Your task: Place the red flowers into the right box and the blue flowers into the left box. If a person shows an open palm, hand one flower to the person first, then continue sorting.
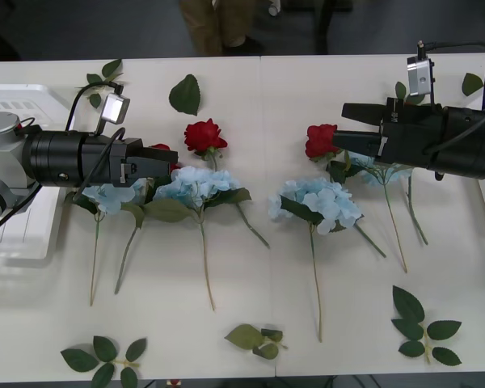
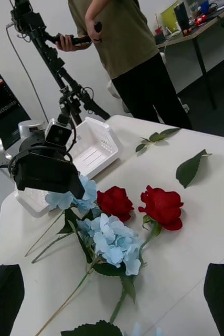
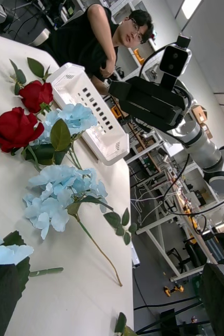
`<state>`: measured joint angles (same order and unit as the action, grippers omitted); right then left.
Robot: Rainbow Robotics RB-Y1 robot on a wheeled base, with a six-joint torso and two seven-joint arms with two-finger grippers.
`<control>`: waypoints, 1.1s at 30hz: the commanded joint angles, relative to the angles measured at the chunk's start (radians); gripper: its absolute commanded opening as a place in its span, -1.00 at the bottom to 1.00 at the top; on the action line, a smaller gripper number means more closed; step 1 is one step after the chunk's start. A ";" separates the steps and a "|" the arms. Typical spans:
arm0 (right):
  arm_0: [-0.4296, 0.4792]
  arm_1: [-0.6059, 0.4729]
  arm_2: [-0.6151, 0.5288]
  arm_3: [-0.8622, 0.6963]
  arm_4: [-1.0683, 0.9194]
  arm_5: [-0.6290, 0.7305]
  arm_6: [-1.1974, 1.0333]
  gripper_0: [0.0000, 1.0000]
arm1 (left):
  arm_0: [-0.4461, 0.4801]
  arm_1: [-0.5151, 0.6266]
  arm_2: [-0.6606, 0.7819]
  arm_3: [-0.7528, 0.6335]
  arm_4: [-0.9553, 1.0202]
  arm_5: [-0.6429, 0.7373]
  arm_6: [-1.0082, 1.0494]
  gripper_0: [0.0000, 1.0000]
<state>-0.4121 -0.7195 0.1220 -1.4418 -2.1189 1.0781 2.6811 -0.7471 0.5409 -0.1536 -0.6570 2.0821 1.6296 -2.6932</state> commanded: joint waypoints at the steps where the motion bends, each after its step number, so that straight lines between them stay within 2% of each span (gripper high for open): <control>1: -0.027 -0.032 0.007 -0.034 -0.015 -0.006 0.024 1.00 | 0.084 -0.049 -0.014 0.031 -0.007 0.015 -0.012 1.00; 4: -0.027 -0.032 0.007 -0.034 -0.015 -0.006 0.024 1.00 | 0.083 -0.039 -0.012 0.059 0.026 0.021 -0.012 1.00; 5: 0.010 -0.015 0.039 -0.012 -0.006 -0.003 0.024 1.00 | 0.063 -0.032 -0.021 0.065 0.010 0.035 -0.012 1.00; 6: 0.010 -0.017 0.042 -0.011 -0.004 -0.001 0.024 1.00 | 0.046 -0.026 -0.026 0.065 0.000 0.041 -0.012 1.00; 11: -0.048 -0.074 0.048 -0.008 -0.055 -0.006 0.024 1.00 | -0.074 0.047 -0.055 0.065 -0.111 0.062 -0.012 1.00; 15: -0.111 -0.172 0.039 -0.005 -0.055 -0.024 -0.185 1.00 | -0.172 0.129 -0.081 0.036 -0.201 0.079 -0.012 1.00; 18: -0.166 -0.247 0.038 0.024 -0.016 -0.043 -0.375 1.00 | -0.216 0.198 -0.084 -0.076 -0.298 0.108 0.081 1.00; 20: -0.214 -0.290 0.039 0.074 0.053 -0.040 -0.494 1.00 | -0.222 0.248 -0.086 -0.208 -0.372 0.113 0.273 1.00; 23: -0.287 -0.336 0.041 0.164 0.223 0.003 -0.635 1.00 | -0.216 0.323 -0.119 -0.487 -0.504 0.115 0.605 1.00; 25: -0.341 -0.348 0.041 0.232 0.390 0.072 -0.707 1.00 | -0.178 0.367 -0.144 -0.710 -0.620 0.113 0.868 1.00; 26: -0.353 -0.348 0.041 0.251 0.435 0.092 -0.725 1.00 | -0.163 0.373 -0.146 -0.770 -0.654 0.111 0.926 1.00; 28: -0.395 -0.345 0.045 0.320 0.586 0.146 -0.784 1.00 | -0.080 0.387 -0.146 -0.989 -0.795 0.108 1.125 1.00; 29: -0.404 -0.341 0.048 0.336 0.622 0.152 -0.791 1.00 | -0.055 0.390 -0.146 -1.038 -0.832 0.107 1.173 1.00; 33: -0.410 -0.293 0.061 0.405 0.861 0.143 -0.857 1.00 | 0.149 0.386 -0.146 -1.314 -1.065 0.081 1.471 1.00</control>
<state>-0.7812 -1.0272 0.1702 -1.0670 -1.3496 1.2266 1.8438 -0.7473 0.8983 -0.3034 -1.8632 1.1168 1.7312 -1.1926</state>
